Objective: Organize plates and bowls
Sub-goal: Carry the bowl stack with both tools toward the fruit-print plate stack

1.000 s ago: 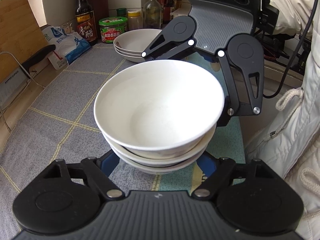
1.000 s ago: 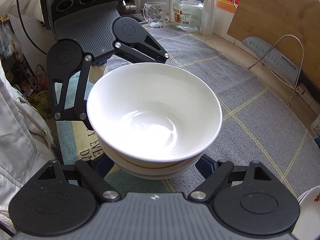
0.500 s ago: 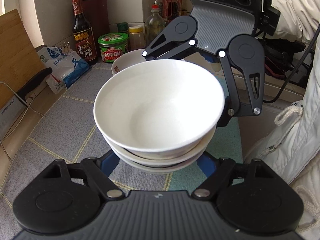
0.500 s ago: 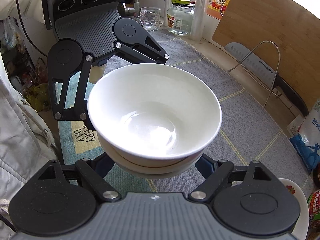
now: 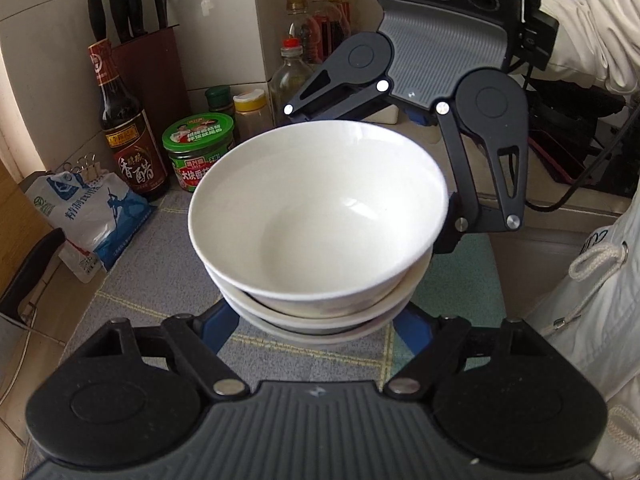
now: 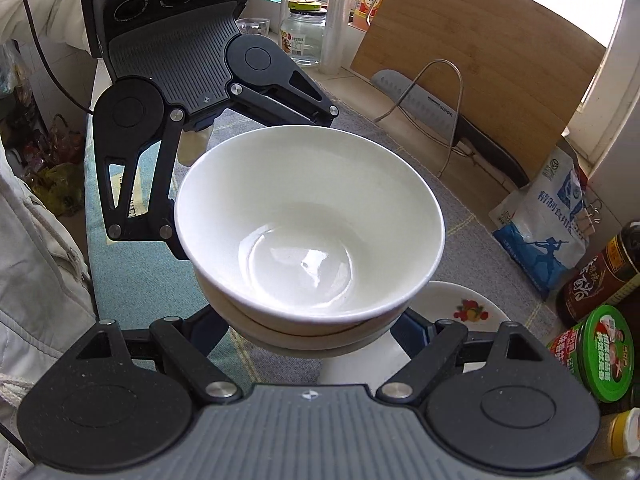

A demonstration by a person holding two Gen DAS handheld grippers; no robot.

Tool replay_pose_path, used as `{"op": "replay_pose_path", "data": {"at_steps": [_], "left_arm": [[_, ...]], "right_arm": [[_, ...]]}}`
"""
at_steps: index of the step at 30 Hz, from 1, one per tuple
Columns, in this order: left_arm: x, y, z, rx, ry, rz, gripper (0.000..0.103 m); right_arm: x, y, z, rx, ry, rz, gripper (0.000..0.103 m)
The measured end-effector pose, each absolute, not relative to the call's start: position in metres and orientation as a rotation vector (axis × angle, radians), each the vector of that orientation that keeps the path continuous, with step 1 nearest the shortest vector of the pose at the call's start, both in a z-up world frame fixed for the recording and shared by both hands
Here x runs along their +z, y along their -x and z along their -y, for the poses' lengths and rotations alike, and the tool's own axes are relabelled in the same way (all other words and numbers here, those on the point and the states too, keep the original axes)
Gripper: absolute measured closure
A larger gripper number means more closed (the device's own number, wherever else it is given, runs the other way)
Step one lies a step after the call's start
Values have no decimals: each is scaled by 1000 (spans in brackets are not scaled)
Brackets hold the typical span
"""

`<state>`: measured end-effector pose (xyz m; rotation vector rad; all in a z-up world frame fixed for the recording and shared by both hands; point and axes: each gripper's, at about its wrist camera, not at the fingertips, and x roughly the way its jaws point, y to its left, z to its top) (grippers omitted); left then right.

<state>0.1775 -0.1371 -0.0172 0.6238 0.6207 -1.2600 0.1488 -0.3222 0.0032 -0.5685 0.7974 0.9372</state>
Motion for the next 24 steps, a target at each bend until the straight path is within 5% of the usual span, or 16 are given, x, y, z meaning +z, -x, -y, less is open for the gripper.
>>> {"op": "replay_pose_path", "data": {"at_steps": [24], "left_arm": [[-51,-229,231,-1282,-687,-649,20]], "right_arm": [[-23,-190,411,849,544,-836,13]]}}
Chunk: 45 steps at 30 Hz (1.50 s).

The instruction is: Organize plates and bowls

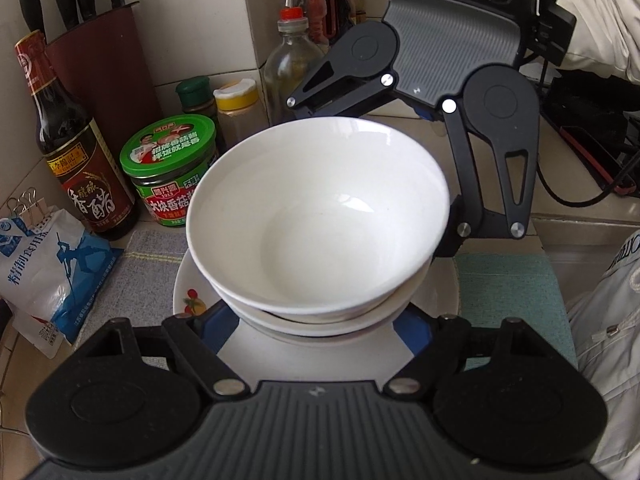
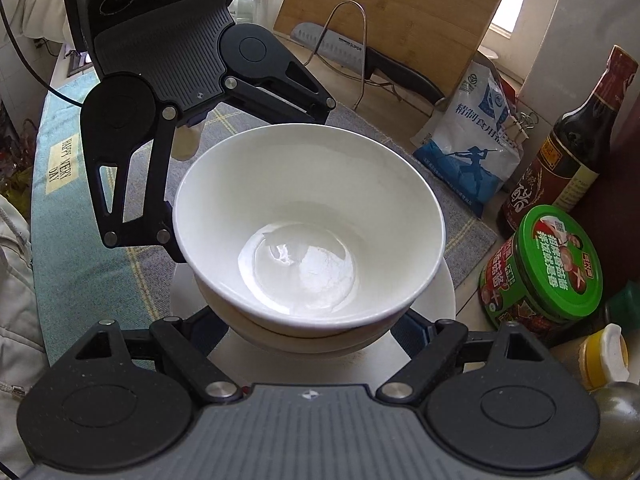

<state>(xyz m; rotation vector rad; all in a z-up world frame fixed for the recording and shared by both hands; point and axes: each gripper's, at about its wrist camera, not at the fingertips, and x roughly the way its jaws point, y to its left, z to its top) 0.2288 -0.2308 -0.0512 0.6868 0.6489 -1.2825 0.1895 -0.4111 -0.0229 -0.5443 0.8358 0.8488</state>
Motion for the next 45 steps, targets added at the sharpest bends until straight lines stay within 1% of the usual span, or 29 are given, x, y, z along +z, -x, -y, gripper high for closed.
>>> {"op": "replay_pose_path", "data": {"at_steps": [16,20,22,24,29,32,34,35,38,40,42,45], "left_arm": [[-55,-235,230,-1273,-655,-657,19],[-55,-231,227,-1264,-660,-633,19],[-55,-230,225,-1251,-663,-622,16],[-54,-227,221,-1239,-666,-605,12],[-46,-214,199,-1196,-652,-539,11],[-33,-200,177,-1129,-569,-463,4],[-23,-190,163,-1077,-492,-402,3],[-18,-185,156,-1042,-457,-369,0],[-8,-170,143,-944,-402,-303,1],[-5,-163,138,-893,-378,-305,0],[-1,-157,135,-836,-357,-355,0],[2,-149,131,-747,-328,-476,0]], "right_arm": [[-27,-201,415,861,516,-844,13],[-27,-201,414,858,518,-840,11],[-27,-199,414,860,519,-832,1],[-24,-195,413,851,524,-822,0],[-17,-185,410,778,540,-826,0],[-7,-171,403,685,557,-819,0],[-2,-163,394,577,574,-823,0],[1,-159,390,519,571,-826,0],[8,-147,379,357,504,-846,0],[13,-135,371,234,423,-859,0],[18,-120,364,127,327,-848,0],[22,-96,351,-95,174,-832,0]]}}
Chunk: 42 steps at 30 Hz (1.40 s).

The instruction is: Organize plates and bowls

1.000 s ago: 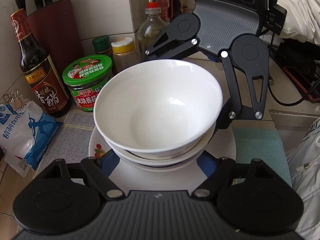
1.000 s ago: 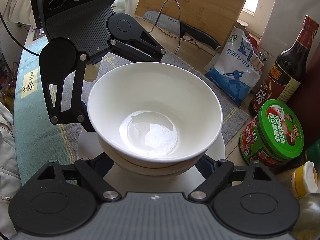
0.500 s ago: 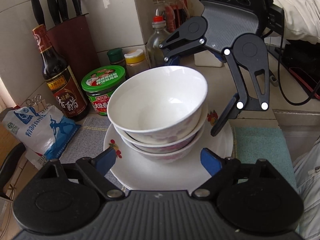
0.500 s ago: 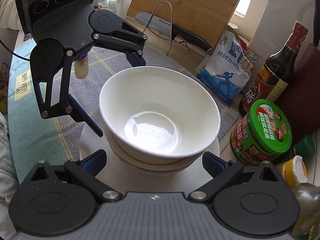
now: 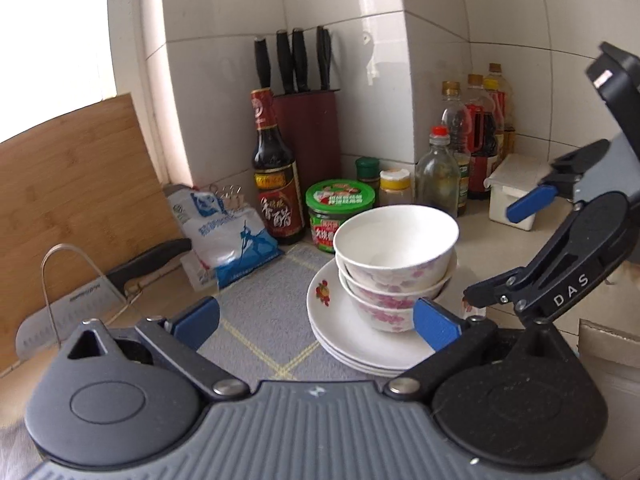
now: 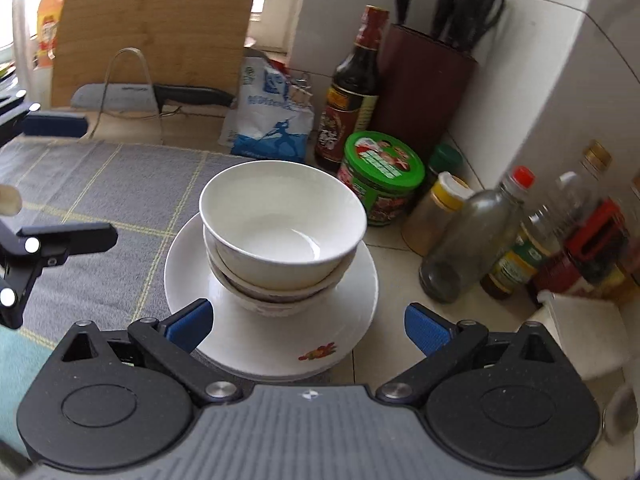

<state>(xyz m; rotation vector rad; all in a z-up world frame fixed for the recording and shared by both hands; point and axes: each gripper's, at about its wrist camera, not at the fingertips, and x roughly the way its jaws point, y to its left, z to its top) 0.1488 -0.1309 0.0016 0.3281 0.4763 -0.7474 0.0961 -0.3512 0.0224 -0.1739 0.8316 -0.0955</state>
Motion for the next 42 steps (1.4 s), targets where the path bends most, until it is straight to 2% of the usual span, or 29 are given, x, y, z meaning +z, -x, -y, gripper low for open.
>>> {"op": "replay_pose_path", "data": {"at_steps": [6,10,42], "left_arm": [[11,-132,117,-653,-283,-579,1],[17,-128,109,-584,-244,-638,1],[38,-110,97,-517,-203,-611,1]], "right_arm": [[30,-57,332,-313,-78,-802,0],[38,-40,311,-369,-79,-765,0],[57,-23,298,-390,-82,-694,0]]}}
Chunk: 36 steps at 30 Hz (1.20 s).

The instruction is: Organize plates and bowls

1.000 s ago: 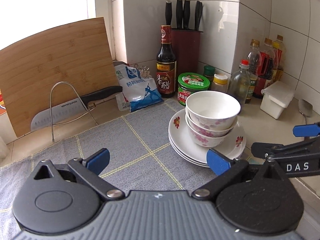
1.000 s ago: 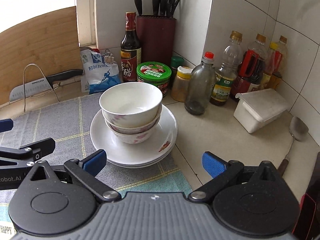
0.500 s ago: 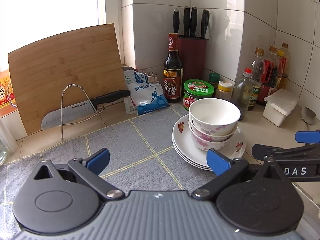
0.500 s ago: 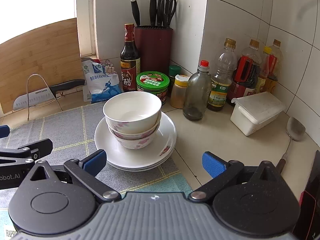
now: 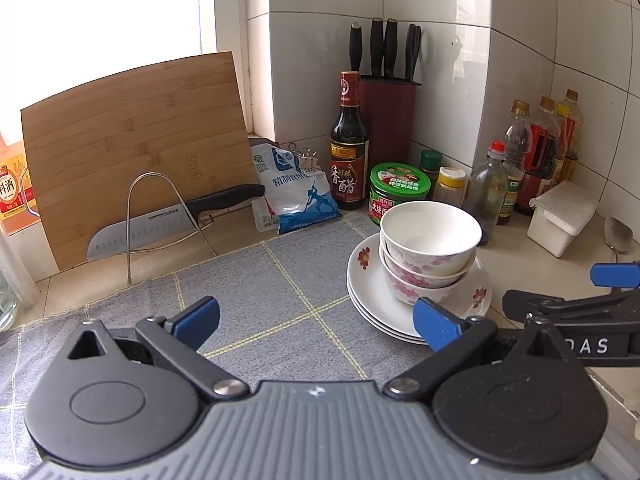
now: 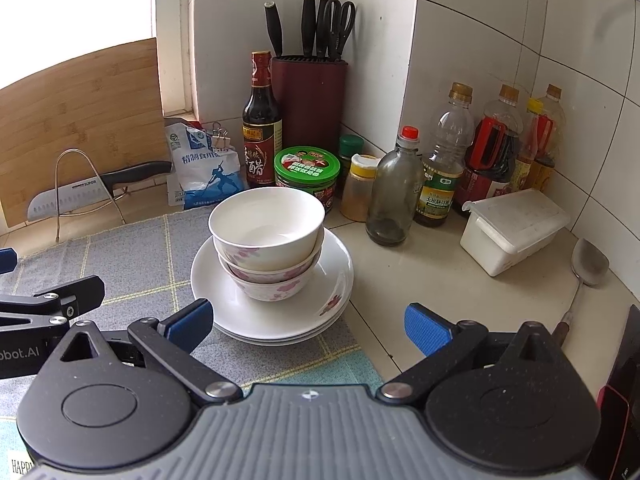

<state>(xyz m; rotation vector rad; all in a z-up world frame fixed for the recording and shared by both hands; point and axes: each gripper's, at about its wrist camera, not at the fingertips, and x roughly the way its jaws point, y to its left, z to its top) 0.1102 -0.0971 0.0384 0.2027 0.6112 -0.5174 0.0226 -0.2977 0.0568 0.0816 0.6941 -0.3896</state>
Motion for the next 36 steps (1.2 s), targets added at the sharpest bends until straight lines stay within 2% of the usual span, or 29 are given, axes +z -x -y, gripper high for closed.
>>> {"op": "replay_pose_path", "data": {"at_steps": [36], "left_arm": [[41,-110,99,-525,-192,-608,1]], "right_arm": [[64,-23,296,-409,-61,-680,0]]}}
